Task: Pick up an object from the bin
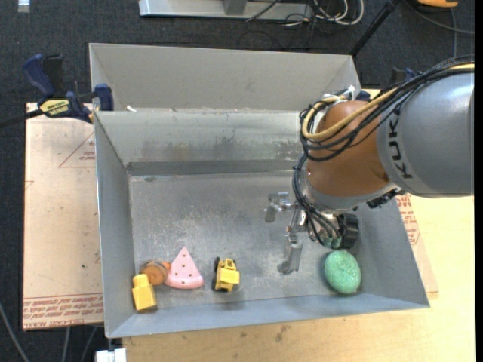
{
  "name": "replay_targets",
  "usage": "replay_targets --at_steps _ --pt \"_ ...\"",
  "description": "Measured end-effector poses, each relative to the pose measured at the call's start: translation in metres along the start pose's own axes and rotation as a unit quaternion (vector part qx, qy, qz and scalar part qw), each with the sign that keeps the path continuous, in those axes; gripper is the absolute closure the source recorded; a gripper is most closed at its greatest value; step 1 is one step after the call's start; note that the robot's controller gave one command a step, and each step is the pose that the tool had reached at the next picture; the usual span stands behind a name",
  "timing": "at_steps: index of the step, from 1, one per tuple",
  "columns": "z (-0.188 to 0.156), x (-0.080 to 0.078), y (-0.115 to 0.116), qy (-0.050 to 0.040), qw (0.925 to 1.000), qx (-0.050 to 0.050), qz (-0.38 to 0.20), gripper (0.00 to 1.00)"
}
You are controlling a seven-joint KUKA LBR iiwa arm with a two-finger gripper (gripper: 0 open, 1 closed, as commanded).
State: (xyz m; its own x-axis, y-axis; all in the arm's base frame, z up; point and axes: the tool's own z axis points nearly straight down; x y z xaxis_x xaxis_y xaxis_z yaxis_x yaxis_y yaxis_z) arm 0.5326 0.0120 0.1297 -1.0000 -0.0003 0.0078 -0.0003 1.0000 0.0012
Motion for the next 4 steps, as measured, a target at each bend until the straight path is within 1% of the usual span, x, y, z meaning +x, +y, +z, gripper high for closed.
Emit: replay_targets --at_steps 1,2,3,4 --pt "-0.004 -0.002 0.0 -0.004 1.0 0.0 0.0 0.0" --pt "-0.035 0.008 -0.022 -0.0031 0.9996 0.0 -0.027 0.0" --pt "-0.056 0.004 -0.035 -0.007 1.0 0.001 -0.002 0.0" --pt "-0.048 0.019 -0.07 -0.0046 0.9995 0.0 -0.03 0.0"
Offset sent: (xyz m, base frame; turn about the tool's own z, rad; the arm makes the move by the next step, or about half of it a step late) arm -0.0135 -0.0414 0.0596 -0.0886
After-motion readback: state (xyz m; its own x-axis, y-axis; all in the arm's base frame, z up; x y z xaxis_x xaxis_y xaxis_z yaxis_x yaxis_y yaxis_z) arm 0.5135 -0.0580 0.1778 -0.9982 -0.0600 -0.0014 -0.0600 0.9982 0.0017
